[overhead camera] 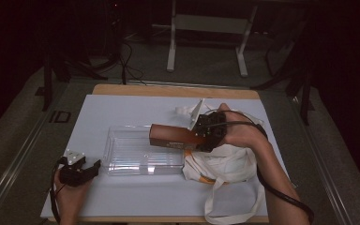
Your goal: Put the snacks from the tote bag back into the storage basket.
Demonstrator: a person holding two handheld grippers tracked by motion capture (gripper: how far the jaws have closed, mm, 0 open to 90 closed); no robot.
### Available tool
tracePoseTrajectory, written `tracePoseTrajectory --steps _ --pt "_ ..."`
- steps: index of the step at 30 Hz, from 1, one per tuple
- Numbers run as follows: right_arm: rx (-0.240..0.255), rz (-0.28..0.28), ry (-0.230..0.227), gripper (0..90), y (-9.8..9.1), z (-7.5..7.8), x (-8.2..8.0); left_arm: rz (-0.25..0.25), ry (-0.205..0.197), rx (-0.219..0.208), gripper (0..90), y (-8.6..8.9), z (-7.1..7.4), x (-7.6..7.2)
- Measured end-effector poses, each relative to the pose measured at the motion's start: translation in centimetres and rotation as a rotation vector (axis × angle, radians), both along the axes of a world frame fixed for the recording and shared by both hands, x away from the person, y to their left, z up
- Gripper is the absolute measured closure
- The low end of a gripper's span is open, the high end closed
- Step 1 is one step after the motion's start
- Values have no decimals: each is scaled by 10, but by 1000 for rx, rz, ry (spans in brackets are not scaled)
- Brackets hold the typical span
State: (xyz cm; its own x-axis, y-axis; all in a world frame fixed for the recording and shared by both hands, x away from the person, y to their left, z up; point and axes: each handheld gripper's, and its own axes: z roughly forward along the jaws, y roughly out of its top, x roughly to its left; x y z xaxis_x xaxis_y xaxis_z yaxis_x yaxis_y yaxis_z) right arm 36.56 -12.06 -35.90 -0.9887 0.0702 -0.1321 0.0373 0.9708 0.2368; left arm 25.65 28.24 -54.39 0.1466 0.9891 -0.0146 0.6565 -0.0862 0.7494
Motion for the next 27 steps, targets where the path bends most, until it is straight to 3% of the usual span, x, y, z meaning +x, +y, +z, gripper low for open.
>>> tracePoseTrajectory --steps 27 --pt "-7 62 28 426 32 -14 -4 3 -17 -8 394 0 0 -2"
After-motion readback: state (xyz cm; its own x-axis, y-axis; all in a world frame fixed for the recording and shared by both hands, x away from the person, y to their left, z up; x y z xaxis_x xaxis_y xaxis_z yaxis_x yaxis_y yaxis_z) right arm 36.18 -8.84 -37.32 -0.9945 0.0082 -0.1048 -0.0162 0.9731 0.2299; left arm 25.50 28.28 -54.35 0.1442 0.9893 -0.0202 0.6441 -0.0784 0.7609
